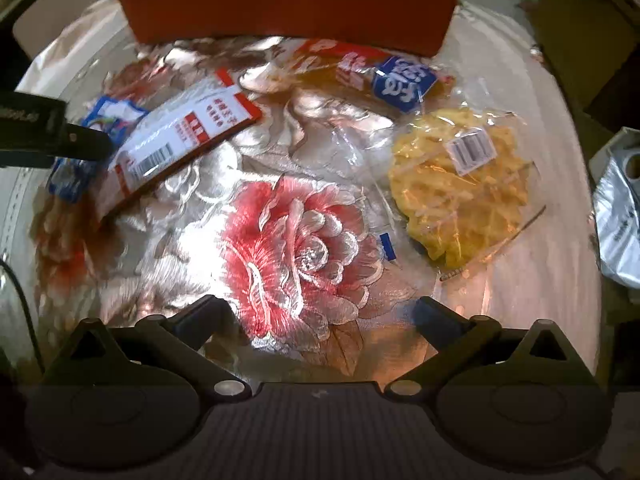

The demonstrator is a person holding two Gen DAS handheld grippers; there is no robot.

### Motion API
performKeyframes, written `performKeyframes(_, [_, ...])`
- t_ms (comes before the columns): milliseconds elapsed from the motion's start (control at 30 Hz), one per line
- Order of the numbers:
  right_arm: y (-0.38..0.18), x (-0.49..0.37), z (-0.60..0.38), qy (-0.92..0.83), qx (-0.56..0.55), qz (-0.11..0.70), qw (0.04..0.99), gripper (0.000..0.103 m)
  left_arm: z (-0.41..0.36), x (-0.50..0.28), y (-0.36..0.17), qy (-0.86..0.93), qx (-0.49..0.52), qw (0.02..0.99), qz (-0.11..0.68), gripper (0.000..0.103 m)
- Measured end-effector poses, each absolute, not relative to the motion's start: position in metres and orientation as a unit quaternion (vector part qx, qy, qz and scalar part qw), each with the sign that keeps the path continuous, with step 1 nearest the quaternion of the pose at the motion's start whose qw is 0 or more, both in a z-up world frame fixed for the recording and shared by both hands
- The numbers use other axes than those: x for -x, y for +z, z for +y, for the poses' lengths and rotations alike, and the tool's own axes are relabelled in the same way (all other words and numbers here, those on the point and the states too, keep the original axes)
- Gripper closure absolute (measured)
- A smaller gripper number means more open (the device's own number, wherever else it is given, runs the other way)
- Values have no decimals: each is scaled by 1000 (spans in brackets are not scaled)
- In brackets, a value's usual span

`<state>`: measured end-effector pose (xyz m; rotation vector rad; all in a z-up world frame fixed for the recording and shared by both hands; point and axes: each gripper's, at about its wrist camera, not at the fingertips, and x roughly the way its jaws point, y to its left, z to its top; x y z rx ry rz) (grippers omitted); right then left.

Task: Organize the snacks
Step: 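Grasp the blue packet with left tool while right tool reaches toward the yellow waffle bag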

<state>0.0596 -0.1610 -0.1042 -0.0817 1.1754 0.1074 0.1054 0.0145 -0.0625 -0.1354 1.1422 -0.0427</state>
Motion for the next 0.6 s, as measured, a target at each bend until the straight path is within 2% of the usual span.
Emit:
performKeyframes(367, [-103,-41,-165,64,46,523,849,2,9,-109,-72,-13,56,841,537,32])
performKeyframes(400, [-101,-40,-165,64,52,523,849,5,9,-109,-72,-15,58,840,539,34])
performKeyframes(567, [-86,-39,-180,75,20,525,848,41,13,-108,-70,-17,63,838,542,39])
performKeyframes(600, [-84,-40,-185,75,5,525,848,43,12,-107,-70,-18,64,837,543,39])
